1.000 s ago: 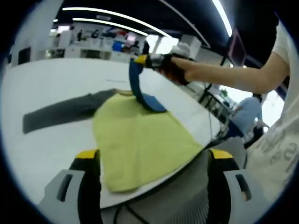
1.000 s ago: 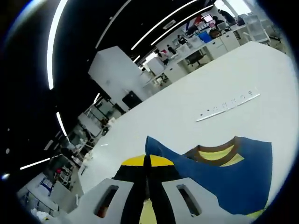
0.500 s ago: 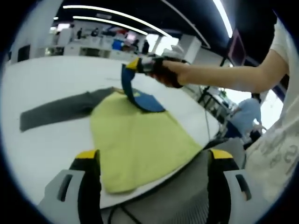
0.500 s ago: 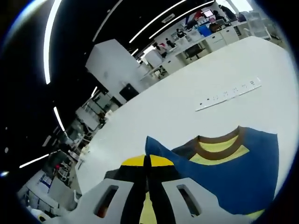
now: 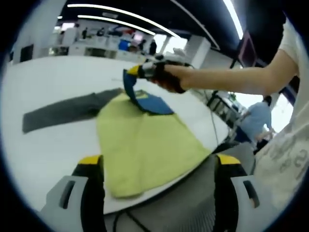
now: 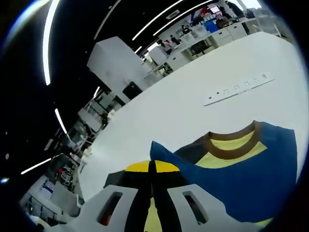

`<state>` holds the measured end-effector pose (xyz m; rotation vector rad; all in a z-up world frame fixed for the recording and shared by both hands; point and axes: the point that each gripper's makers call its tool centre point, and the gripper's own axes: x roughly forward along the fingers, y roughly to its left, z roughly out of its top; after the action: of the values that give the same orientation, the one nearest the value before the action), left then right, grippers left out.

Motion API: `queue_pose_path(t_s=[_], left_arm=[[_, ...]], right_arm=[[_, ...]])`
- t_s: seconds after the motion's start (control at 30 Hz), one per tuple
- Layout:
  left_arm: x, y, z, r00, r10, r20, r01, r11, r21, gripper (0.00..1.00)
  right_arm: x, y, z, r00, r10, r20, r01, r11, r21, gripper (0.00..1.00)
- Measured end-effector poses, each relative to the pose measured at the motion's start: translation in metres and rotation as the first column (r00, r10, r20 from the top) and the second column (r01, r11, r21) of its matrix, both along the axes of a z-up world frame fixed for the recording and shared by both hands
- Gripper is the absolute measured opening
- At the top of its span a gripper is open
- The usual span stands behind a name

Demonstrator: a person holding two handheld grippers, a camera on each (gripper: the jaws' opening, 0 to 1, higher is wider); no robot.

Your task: Fold the garment on the visible template until the final outline fits inside the template.

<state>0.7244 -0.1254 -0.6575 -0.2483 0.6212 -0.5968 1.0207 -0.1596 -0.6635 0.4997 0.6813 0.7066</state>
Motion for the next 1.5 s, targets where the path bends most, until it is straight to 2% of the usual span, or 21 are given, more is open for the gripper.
queue_pose_path(t_s=[0.57,0.77,1.1,1.33,1.4,1.5], left_arm=[[0.0,-0.002,-0.002,1.0,-0.005,-0.012,0.005,1.0,-0.001,0.91],[0.0,-0.002,-0.002,1.0,-0.015,-0.019,0.015,1.0,0.002,0.9],[0.001,-0.002,-0.003,1.0,-0.015,-0.022,0.015,1.0,0.005,0.9],[-0.001,-0.001,-0.006,0.999,-0.014,-0.032,0.014,1.0,0.006,0.9],[-0.001,-0.001,-0.006,0.999,-0.018,-0.032,0.019,1.0,0.01,0.9],[0.0,-0.001,-0.006,0.999,-0.018,-0.03,0.018,1.0,0.005,0.9]], right_arm=[[-0.008,0.022,-0.029,0.999,0.03,-0.037,-0.031,0.999,-0.044,0.01],[-0.012,0.027,-0.032,0.999,0.036,-0.038,-0.038,0.998,-0.051,0.01],[-0.008,0.031,-0.039,0.999,0.023,-0.037,-0.025,0.998,-0.051,0.01],[-0.01,0.032,-0.042,0.999,0.043,-0.005,-0.044,0.996,-0.078,0.01],[-0.01,0.033,-0.04,0.998,0.059,0.033,-0.055,0.993,-0.104,0.01],[-0.01,0.032,-0.04,0.997,0.059,0.046,-0.054,0.992,-0.116,0.02]])
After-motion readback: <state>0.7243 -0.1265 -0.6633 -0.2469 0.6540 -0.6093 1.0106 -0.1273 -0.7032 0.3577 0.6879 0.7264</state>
